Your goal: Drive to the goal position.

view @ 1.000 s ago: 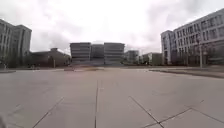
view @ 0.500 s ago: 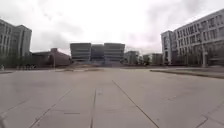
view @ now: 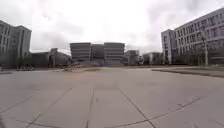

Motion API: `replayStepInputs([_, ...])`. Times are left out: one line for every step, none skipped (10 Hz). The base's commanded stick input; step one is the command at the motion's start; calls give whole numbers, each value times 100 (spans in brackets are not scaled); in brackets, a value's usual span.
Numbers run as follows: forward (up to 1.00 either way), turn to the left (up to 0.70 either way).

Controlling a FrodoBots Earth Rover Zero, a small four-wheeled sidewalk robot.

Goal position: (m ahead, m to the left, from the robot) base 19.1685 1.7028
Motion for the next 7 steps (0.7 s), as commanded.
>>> replayStepInputs([70, 2])
replayStepInputs([70, 2])
replayStepInputs([70, 2])
replayStepInputs([70, 2])
replayStepInputs([70, 2])
replayStepInputs([70, 2])
replayStepInputs([70, 2])
